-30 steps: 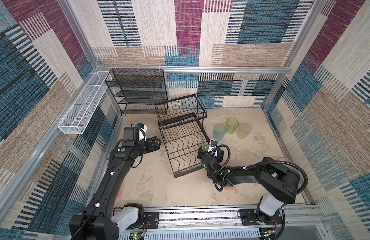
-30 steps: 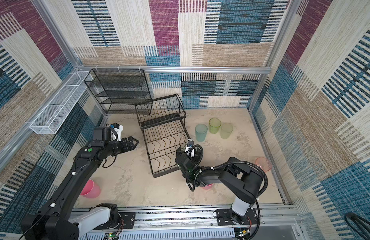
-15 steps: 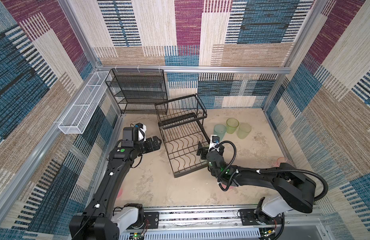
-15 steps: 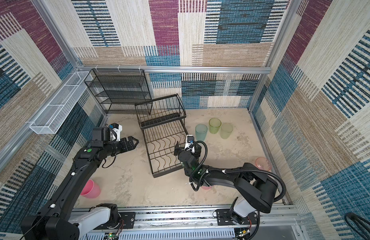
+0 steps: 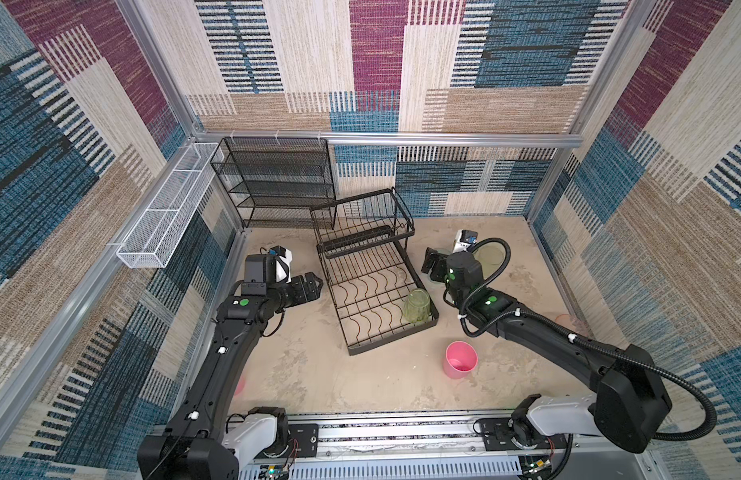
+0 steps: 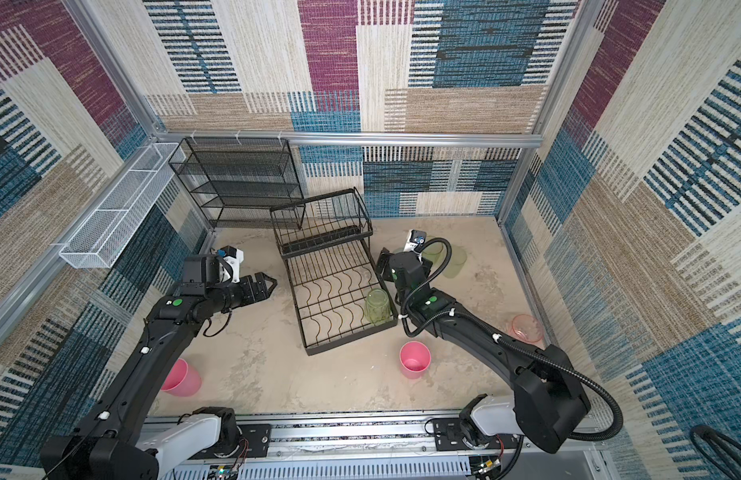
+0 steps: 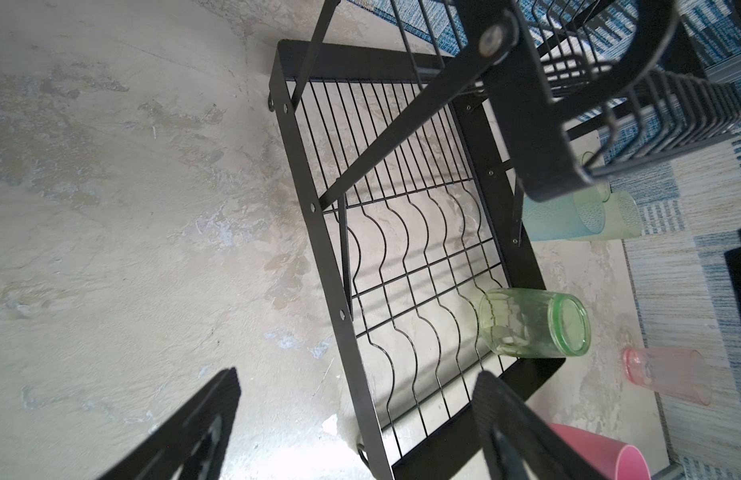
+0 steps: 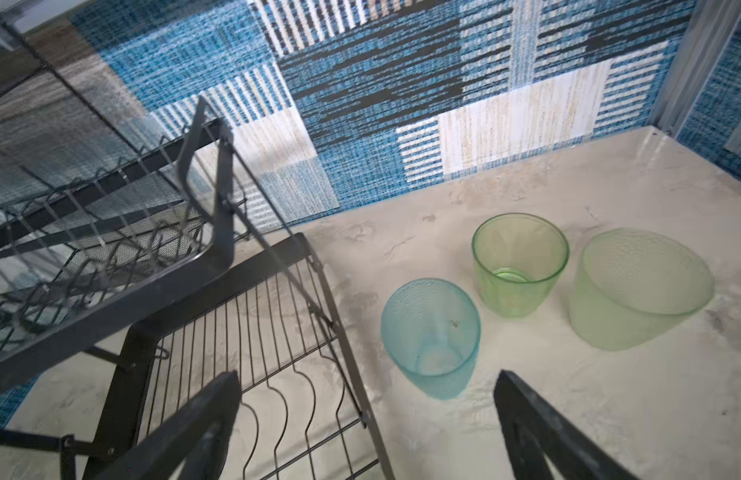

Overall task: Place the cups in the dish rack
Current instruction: 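Open the right gripper and move it toward the teal cup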

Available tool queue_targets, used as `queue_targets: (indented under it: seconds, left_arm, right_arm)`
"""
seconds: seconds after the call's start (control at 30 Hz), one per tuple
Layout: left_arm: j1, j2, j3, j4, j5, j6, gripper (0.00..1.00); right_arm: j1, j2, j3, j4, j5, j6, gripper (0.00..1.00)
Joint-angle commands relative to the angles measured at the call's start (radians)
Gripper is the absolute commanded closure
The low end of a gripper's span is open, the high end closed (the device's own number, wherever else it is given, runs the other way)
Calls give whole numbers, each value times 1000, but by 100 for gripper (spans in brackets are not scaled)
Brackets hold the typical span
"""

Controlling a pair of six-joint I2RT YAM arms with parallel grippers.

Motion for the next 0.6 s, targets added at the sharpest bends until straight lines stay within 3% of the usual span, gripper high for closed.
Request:
queue_targets:
  seconds: [0.0,0.2,0.57]
  left_arm:
    - [1,-7,-1,5,13,6,9]
    - [-2,-50,-14,32,100,47,9]
    - [-46,-131,-81,193,371,89,10]
  right_arm:
    - [-46,8,55,-158,-125,21,5]
    - [-125,57,128,-246,-253,25,10]
    - [-221,189,289,-409,-365,-48,13]
